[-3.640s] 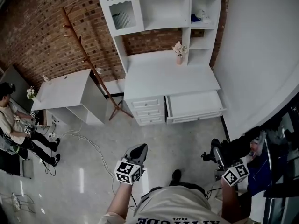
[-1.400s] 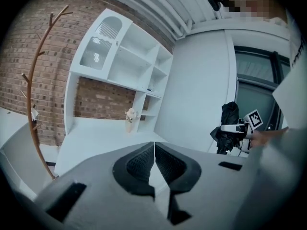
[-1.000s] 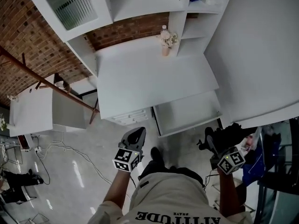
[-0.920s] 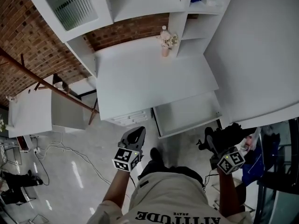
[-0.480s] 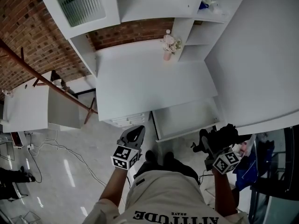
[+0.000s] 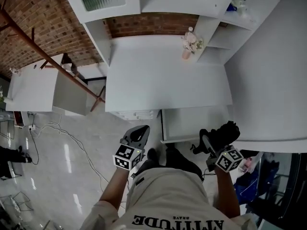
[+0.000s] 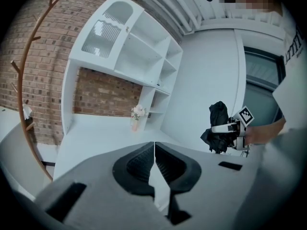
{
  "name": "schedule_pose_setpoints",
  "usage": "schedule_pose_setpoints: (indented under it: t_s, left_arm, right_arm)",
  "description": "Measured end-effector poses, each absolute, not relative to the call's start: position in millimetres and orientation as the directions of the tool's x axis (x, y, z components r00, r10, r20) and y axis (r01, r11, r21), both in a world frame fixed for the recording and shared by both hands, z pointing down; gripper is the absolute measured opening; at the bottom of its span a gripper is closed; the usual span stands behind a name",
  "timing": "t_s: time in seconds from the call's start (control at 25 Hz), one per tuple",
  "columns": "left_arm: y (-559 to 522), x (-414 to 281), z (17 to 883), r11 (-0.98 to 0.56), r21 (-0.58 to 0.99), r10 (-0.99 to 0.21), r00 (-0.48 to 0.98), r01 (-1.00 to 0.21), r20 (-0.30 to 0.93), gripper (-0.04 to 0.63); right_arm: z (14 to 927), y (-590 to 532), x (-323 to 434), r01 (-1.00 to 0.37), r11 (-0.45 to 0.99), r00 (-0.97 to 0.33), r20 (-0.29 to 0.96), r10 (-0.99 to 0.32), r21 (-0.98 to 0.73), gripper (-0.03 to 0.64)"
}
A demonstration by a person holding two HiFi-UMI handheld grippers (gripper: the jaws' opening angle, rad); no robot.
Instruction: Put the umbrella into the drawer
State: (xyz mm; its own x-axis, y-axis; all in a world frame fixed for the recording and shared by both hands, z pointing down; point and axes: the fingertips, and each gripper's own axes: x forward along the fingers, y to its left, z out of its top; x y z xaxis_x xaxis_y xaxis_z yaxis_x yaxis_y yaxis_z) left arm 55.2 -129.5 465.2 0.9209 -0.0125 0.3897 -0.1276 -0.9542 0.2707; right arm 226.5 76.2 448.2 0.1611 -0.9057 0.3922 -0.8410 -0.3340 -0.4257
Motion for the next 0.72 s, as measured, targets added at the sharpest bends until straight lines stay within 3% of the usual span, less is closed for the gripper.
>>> schedule_pose_setpoints:
  t_s: [0.36,0.72]
  left_arm:
    - [-127.3,81.3,467.6,-0.929,0.275,-0.129,0.912,-0.249,0.39,0.026]
    - [-112.1,84.7,499.9,-0.872,0.288,-0.245,0.863,-0.395,0.441,0.026]
  right_arm:
    - [482.2,23.6,269.3,-0.875,-0.185,-0.026,0.425,-0.905,-0.447,0.261]
    - [559.0,8.5,282.4,-0.912,-0.041,-0.205,0.539,-0.817,-0.409,0.259]
